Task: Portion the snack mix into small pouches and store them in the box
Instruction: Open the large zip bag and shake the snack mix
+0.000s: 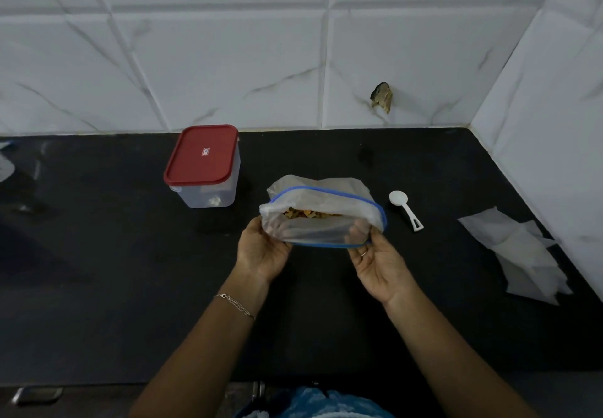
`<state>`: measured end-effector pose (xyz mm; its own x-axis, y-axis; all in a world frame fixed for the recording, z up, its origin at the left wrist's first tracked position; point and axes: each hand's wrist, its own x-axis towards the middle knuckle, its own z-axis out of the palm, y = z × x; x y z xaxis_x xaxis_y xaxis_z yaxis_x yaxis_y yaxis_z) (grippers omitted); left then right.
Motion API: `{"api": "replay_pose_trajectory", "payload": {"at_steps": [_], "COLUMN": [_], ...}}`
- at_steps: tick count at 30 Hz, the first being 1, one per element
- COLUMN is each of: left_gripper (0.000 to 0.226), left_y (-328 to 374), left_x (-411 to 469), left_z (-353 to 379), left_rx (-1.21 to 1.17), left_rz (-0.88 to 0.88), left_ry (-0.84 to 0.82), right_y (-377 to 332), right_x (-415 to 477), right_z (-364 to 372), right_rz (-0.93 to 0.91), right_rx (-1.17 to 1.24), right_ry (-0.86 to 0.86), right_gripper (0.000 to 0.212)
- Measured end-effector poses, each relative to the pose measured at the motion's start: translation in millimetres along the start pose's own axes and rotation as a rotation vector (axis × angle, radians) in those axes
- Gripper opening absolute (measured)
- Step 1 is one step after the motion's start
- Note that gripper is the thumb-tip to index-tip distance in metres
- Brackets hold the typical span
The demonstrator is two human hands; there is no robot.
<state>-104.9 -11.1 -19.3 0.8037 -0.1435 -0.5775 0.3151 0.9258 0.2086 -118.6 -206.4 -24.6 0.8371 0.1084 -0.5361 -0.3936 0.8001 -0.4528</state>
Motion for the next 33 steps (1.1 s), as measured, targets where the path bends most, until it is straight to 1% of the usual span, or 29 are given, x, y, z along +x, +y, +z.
{"api": "replay_pose_trajectory", "payload": {"at_steps": [1, 3, 5, 7, 9, 11, 13, 15, 18, 22, 24, 26, 27, 29, 31, 33], "left_gripper": [0.035, 0.040, 0.043, 0.041, 0.043, 0.052, 0.050, 0.042, 0.043, 0.041, 0.039, 0.031, 0.027, 0.026, 0.026, 0.026], "left_y": [1.3, 5.8, 10.2, 10.6, 9.0, 4.9, -1.2, -5.7, -5.0, 2.9, 5.7, 8.7, 10.9, 16.9, 21.9, 26.1], "left_x": [-0.5, -1.6, -3.3, -2.9, -2.7, -1.5, -3.6, -9.9, -11.9, -8.2, -6.6, -6.7, -6.3, -3.5, -3.0, -2.0], "left_z": [0.9, 2.8, 7.2, 10.2, 13.4, 14.9, 16.6, 19.1, 20.7, 24.1, 25.7, 28.2, 29.6, 30.8, 31.6, 31.6], "left_rx": [0.042, 0.151, 0.255, 0.340, 0.413, 0.525, 0.690, 0.812, 0.884, 0.926, 0.943, 0.951, 0.955, 0.974, 0.997, 1.020], "left_rz": [0.011, 0.040, 0.057, 0.091, 0.186, 0.301, 0.414, 0.485, 0.512, 0.507, 0.506, 0.507, 0.506, 0.497, 0.496, 0.504], "left_ry": [0.006, 0.034, 0.061, 0.103, 0.157, 0.165, 0.152, 0.122, 0.083, 0.128, 0.146, 0.157, 0.170, 0.191, 0.188, 0.169], "right_y": [1.0, -0.1, -5.1, -11.8, -15.7, -16.9, -16.7, -18.4, -25.0, -33.5, -35.0, -36.5, -38.2, -44.4, -51.5, -55.4], "right_x": [0.8, 2.6, 5.0, 5.8, 6.7, 3.2, -2.4, -5.6, -5.6, -6.1, -7.2, -7.1, -7.1, -7.0, -7.4, -6.7], "right_z": [-3.2, -8.4, -9.7, -6.2, -4.3, -2.8, 1.2, 2.0, -1.3, -1.3, 0.2, 0.8, 1.4, 3.7, 5.4, 6.1], "right_rz": [0.001, -0.002, -0.020, -0.076, -0.217, -0.410, -0.559, -0.620, -0.615, -0.665, -0.688, -0.666, -0.627, -0.484, -0.327, -0.207], "right_rx": [-0.029, -0.103, -0.158, -0.153, -0.233, -0.437, -0.587, -0.636, -0.612, -0.596, -0.599, -0.627, -0.636, -0.603, -0.510, -0.354], "right_ry": [-0.001, 0.009, 0.046, 0.088, 0.152, 0.251, 0.307, 0.313, 0.253, 0.206, 0.190, 0.155, 0.128, 0.068, 0.005, -0.010], "right_gripper": [0.036, 0.033, 0.034, 0.031, 0.030, 0.027, 0.022, 0.019, 0.016, 0.022, 0.020, 0.013, 0.012, 0.013, 0.016, 0.020]}}
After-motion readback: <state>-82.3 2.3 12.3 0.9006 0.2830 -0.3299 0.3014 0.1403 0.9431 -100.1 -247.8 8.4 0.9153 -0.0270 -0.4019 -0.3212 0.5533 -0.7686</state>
